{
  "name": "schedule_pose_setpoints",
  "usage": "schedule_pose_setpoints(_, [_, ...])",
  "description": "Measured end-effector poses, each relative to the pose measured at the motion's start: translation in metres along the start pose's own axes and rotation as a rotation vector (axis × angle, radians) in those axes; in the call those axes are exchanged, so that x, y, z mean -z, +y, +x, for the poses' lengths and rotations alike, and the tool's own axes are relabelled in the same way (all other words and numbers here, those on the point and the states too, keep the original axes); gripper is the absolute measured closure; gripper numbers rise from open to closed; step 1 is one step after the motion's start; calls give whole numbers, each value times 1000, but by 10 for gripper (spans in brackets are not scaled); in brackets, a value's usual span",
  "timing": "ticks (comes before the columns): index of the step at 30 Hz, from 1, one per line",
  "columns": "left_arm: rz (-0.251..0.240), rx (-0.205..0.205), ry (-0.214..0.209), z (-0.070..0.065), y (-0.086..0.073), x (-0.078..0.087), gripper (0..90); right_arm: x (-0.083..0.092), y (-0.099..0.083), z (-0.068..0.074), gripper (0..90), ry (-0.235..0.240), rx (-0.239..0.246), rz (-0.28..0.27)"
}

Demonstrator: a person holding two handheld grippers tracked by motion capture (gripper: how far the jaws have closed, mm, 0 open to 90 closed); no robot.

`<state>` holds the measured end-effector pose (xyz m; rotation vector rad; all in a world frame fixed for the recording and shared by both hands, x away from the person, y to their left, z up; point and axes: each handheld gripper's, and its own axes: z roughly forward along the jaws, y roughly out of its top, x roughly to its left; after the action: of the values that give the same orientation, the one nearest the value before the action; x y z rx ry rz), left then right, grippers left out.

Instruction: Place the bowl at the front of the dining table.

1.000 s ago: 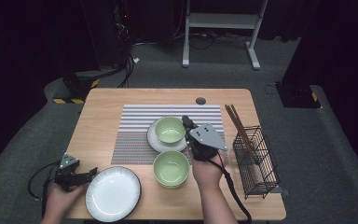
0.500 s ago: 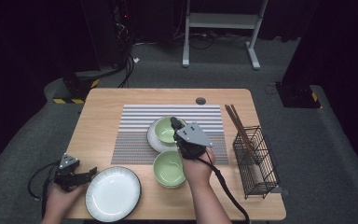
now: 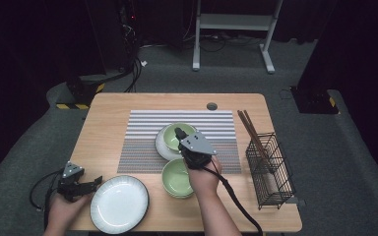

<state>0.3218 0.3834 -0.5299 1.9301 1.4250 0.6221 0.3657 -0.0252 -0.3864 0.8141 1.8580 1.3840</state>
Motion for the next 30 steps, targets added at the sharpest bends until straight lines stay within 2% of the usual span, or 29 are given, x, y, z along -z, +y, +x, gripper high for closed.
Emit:
schedule_pose_setpoints(13, [-2, 0, -1, 0, 0, 0, 174, -3, -25, 3, 887, 38, -24, 43])
schedule_pose_setpoints(22, [-2, 0, -3, 0, 0, 0, 178, 2, -36, 9, 869, 60, -27, 50])
schedule_pose_setpoints(30, [-2, -1, -3, 0, 0, 0, 180, 4, -49, 10, 852, 65, -45, 90])
